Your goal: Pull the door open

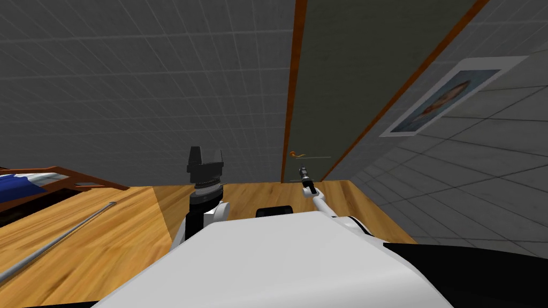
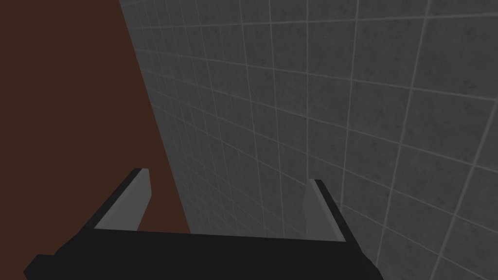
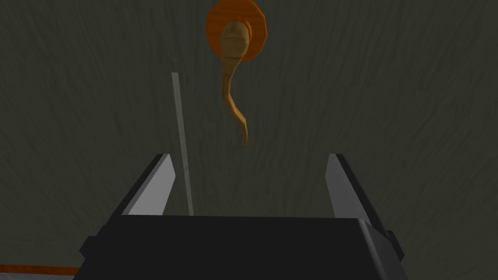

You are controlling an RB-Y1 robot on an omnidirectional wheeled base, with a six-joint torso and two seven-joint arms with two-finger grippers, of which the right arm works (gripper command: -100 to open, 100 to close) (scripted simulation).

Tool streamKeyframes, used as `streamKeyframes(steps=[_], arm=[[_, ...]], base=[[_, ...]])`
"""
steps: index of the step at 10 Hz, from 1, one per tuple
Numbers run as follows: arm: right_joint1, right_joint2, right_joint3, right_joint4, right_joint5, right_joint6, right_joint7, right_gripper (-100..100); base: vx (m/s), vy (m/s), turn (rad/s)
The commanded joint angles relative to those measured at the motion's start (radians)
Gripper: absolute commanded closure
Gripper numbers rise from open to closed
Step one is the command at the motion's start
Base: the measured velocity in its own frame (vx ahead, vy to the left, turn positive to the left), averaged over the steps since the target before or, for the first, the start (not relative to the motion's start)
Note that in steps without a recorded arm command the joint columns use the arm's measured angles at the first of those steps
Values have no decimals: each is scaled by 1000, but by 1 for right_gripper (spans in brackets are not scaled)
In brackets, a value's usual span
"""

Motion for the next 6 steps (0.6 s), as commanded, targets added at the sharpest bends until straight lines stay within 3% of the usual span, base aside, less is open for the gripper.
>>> streamKeyframes(steps=[1, 5, 6], arm=[[-17, -2, -3, 38, -5, -8, -2, -100], [-47, -8, -7, 106, -15, -21, -7, -100], [-43, -7, -6, 96, -14, -19, -6, -100]], base=[[55, -76, 129], [67, -74, 92], [23, -34, 16]])
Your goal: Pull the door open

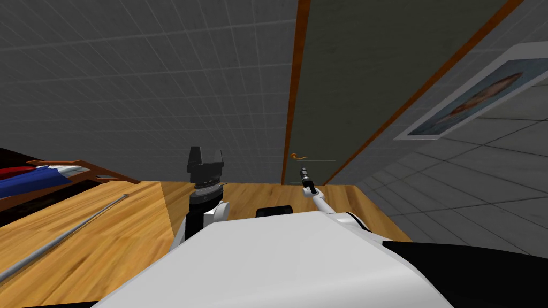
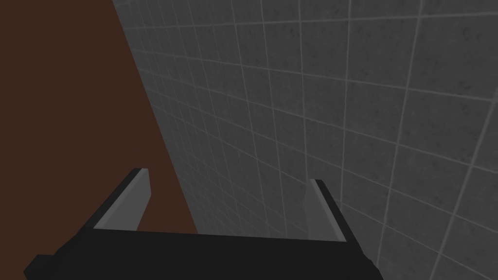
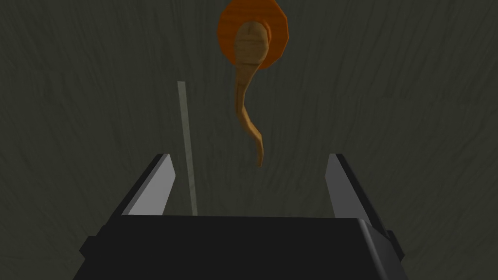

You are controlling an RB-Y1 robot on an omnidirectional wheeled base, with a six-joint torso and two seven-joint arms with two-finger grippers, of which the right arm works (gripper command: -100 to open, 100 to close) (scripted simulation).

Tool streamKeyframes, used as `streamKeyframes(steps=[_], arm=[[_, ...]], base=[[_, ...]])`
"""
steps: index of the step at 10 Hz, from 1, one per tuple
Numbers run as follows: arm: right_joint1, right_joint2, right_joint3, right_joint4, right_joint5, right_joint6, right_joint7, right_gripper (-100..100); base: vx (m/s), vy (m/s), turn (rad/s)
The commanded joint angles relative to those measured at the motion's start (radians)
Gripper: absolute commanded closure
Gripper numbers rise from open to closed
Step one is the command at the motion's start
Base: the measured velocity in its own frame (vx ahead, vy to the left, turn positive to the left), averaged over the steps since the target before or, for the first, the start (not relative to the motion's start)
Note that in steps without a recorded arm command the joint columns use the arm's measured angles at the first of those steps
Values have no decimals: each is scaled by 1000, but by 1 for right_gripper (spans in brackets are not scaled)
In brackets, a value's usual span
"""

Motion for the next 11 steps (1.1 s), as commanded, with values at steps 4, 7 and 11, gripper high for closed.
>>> streamKeyframes(steps=[4, 7, 11], arm=[[32, -63, -23, 29, -19, -33, -51, -100], [61, -121, -44, 56, -36, -63, -97, -100], [76, -151, -55, 69, -44, -79, -120, -100]], base=[[163, 26, 144], [197, 33, 146], [138, -2, 88]])
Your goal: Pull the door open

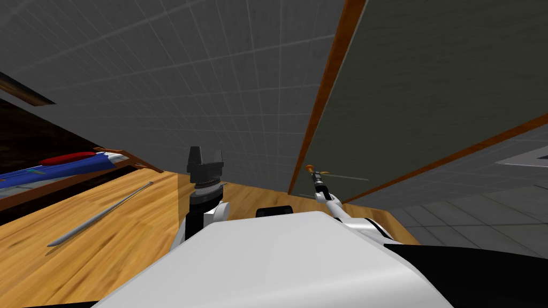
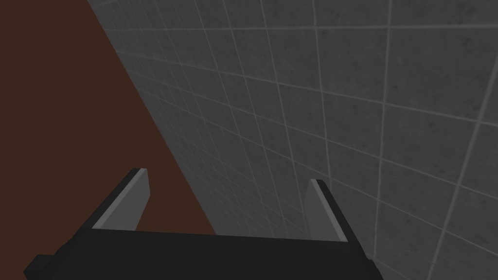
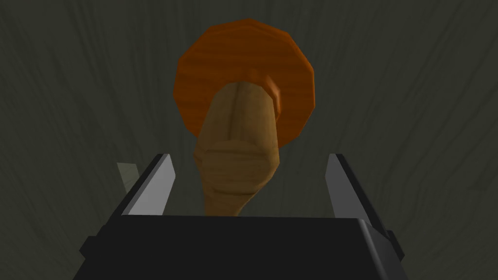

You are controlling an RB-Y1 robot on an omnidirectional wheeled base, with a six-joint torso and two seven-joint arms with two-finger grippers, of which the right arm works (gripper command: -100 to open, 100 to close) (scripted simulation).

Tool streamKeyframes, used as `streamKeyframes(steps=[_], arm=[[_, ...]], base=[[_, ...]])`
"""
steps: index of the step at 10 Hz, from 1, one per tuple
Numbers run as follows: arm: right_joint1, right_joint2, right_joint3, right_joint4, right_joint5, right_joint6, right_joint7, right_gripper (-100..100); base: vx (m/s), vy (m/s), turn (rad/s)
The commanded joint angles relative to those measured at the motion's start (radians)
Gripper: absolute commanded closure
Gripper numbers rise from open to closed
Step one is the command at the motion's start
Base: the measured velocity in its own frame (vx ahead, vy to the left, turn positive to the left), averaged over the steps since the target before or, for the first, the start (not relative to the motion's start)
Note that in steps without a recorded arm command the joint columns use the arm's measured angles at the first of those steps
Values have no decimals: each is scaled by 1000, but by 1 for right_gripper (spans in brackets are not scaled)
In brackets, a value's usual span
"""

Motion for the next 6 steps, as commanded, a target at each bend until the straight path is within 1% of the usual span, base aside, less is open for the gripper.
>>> streamKeyframes(steps=[1, 2, 6], arm=[[0, 0, 0, 0, 0, 0, 0, -100], [0, 0, 0, 0, 0, 0, 0, 100], [0, 0, 0, 0, 0, 0, 0, 100]], base=[[41, -4, -5], [0, 0, 0], [-8, -1, 2]])
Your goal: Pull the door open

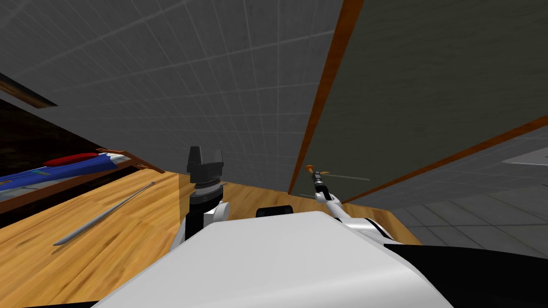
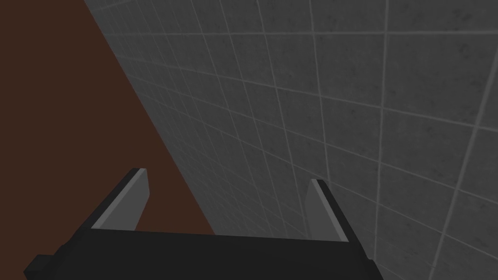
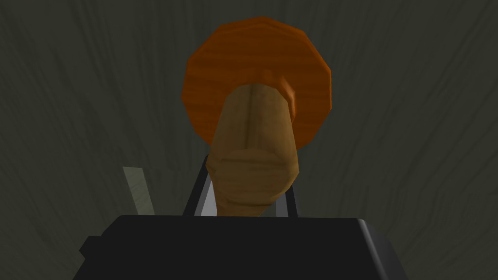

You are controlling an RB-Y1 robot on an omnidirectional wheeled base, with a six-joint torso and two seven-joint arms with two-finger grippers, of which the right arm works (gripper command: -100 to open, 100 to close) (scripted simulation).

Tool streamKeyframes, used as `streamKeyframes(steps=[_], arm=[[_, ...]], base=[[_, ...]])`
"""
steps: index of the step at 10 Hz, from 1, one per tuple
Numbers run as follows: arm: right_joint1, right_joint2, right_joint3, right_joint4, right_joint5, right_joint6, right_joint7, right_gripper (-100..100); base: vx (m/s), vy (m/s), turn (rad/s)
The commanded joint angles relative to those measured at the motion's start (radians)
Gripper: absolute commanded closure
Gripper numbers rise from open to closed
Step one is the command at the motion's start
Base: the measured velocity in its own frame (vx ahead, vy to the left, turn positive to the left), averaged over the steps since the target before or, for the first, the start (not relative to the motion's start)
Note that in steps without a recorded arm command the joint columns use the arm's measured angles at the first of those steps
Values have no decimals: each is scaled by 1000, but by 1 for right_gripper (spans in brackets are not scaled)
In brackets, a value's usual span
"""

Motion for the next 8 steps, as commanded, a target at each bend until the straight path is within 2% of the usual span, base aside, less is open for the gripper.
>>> streamKeyframes(steps=[1, 4, 8], arm=[[0, -1, 0, -1, 0, -2, 1, 100], [10, -16, 27, -8, 12, -11, -29, 100], [28, -43, 73, -21, 33, -30, -80, 100]], base=[[0, 0, 0], [-152, -40, 86], [-227, -64, 117]])
